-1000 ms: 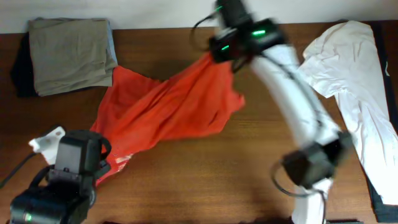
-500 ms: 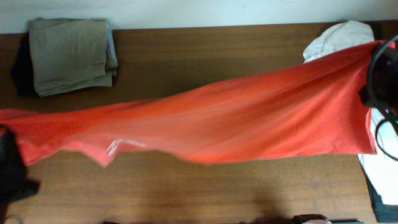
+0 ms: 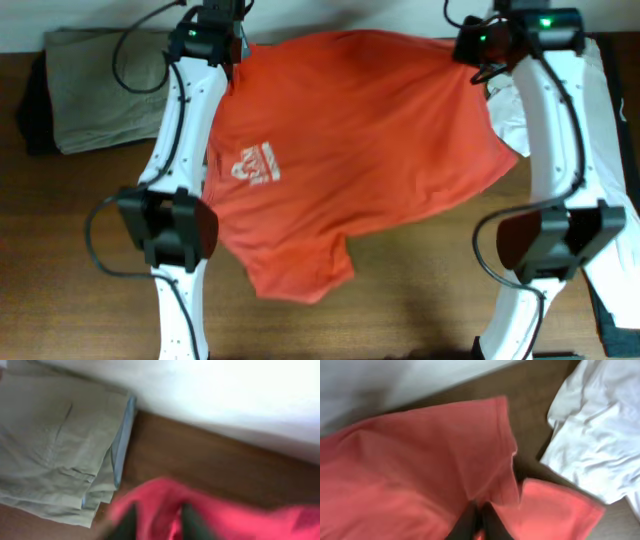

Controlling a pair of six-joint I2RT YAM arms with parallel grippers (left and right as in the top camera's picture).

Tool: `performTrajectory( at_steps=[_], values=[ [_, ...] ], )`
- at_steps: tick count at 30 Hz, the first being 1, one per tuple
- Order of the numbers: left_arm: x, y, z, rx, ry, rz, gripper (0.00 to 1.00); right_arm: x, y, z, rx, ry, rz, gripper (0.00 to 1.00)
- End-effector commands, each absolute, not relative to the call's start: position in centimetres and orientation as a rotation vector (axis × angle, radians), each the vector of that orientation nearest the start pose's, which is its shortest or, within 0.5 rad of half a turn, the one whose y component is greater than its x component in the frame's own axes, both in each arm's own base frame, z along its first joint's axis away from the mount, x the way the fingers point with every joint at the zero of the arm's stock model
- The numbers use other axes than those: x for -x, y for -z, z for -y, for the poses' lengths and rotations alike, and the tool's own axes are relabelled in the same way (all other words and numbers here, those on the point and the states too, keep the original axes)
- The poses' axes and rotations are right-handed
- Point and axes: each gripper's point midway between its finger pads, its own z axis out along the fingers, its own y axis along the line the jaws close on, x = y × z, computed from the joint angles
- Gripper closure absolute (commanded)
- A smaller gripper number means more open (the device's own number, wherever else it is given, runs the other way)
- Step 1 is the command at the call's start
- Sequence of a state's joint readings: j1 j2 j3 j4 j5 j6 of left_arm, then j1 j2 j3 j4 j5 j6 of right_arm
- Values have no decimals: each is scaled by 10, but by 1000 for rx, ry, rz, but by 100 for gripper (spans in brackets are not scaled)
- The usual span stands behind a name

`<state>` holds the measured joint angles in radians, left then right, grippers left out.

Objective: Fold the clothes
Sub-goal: 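Lift the shirt with both grippers and spread it flat on the table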

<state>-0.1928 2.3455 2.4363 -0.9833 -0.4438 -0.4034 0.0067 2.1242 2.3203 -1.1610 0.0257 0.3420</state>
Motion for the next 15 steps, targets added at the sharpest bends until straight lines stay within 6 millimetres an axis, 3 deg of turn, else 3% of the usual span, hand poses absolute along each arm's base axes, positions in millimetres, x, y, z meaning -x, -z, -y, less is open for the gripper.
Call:
performTrajectory(
  at_steps=[1,3,5,6,7,8,10,13,15],
  values=[
    [-596,-191,19,427,-345,-2340,1,-530,-244,15,-436,-26,-2483,1],
    [-587,-201,18,393,-363,-2360,1,-522,-253,15,-435,-22,-2485,1],
    [-565,-214,15,384,-383,-2407,1,-508,-259,15,-436,-16,-2511,1],
    [-544,-216,26,344,-338,-2489,1,-502,-258,15,-406,-3,-2535,1],
    [-531,-214,32,321,-300,-2546,1,-497,-255,15,-409,2,-2559,1],
    [-503,-205,55,265,-148,-2695,1,-491,-252,15,-412,8,-2586,1],
    [-465,-187,78,230,24,-2895,1,-481,-246,15,-416,19,-2635,1],
    [-419,-170,95,178,-14,-3091,1,-463,-231,17,-355,64,-2736,1],
    [-414,-172,108,194,-33,-3082,1,-456,-214,24,-364,131,-2786,1]
  ],
)
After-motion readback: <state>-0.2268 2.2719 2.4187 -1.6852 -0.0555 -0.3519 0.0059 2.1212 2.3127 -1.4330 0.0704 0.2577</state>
